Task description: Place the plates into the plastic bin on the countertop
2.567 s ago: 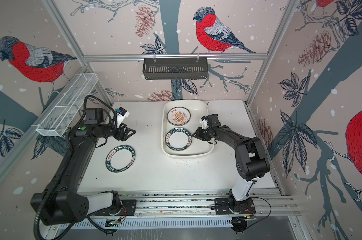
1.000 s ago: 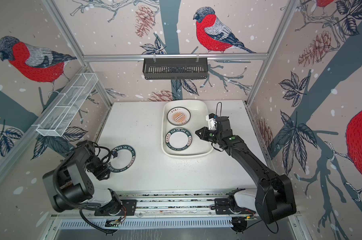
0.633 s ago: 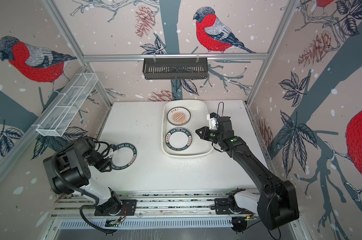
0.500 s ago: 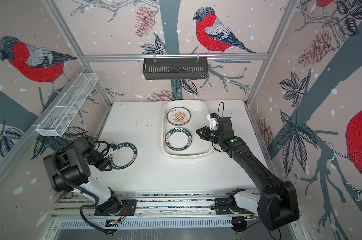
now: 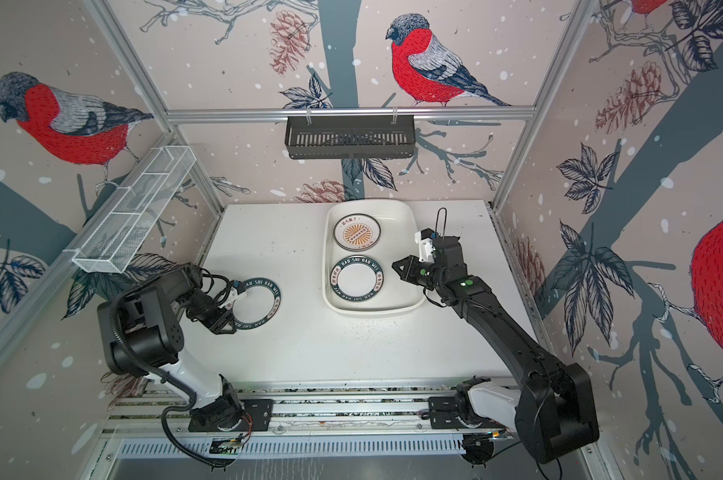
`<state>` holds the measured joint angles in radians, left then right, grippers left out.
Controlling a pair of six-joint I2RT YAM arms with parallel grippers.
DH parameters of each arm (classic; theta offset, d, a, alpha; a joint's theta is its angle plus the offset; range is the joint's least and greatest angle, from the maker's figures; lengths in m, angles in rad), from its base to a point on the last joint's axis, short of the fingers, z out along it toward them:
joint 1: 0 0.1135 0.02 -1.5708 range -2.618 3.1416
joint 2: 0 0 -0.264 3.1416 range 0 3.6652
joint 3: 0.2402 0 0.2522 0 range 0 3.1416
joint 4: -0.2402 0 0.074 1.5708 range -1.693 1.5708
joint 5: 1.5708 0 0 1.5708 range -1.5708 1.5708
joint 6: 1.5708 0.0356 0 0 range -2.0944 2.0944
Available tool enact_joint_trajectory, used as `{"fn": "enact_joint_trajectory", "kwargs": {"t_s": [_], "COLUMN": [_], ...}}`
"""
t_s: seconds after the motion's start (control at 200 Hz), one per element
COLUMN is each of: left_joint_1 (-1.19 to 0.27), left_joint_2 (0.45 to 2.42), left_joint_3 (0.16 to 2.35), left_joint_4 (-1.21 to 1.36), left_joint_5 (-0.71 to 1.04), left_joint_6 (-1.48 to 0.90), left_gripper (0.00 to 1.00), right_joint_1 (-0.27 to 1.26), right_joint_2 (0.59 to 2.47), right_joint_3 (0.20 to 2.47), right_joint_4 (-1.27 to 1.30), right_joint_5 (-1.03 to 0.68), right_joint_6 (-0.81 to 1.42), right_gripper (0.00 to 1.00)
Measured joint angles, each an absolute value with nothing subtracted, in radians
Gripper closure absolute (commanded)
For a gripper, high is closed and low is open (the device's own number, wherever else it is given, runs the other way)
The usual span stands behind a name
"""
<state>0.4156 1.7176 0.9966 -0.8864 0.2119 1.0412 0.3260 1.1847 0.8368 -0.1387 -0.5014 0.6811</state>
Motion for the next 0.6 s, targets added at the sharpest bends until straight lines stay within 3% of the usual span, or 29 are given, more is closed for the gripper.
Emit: {"fn": "enact_joint_trajectory", "kwargs": {"t_s": [0.6], "left_joint_1": [0.202], "left_joint_2": [1.837], "left_joint_3": [1.140], "left_joint_4": [-0.793], "left_joint_5": [0.363], "left_joint_6": [0.890], "left_gripper": [0.38], "right_joint_1": [0.326], "right_joint_2": [1.137], "right_joint_3": [0.794], "right_joint_4": [-0.137], "right_joint_5": [-0.464], "right_joint_6": [0.702], "right_gripper": [0.85]}}
